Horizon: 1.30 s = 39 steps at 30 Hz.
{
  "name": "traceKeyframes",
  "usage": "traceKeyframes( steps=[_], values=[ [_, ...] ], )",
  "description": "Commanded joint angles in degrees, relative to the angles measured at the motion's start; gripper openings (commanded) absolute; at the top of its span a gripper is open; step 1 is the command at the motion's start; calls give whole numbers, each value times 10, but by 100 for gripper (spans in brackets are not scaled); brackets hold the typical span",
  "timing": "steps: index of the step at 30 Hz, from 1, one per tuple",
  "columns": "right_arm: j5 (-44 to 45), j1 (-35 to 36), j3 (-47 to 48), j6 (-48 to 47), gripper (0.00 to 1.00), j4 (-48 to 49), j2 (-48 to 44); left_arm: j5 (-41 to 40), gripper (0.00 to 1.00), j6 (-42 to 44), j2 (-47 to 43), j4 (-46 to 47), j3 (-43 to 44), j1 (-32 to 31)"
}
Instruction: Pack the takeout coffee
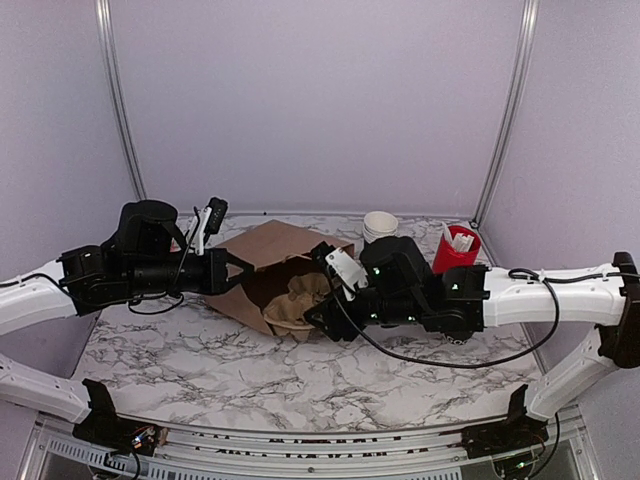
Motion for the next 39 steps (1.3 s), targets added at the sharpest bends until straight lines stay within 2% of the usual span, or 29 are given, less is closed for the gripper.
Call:
traceKeyframes(
  steps=[1, 12, 16, 22, 30, 34, 39],
  values=[
    [38, 16, -31, 5, 59, 3, -4, -25, 0, -19, 11, 40, -25, -21],
    [103, 19, -74, -2, 61, 45, 28, -32, 0, -47, 51, 96, -104, -76],
    [87, 18, -93, -20, 65, 97, 26, -28, 0, -58, 54, 114, -120, -83],
    [23, 19, -66, -51, 66, 106, 108, -38, 0, -70, 47, 122, -121, -85],
    [57, 18, -84, -45, 67, 141, 117, -28, 0, -74, 49, 129, -121, -85],
    [81, 15, -78, -76, 72, 167, 132, -7, 0, -65, 54, 132, -121, -85],
    [39, -19, -52, -97, 76, 158, 165, 10, 0, -50, 46, 129, -121, -85]
  ],
)
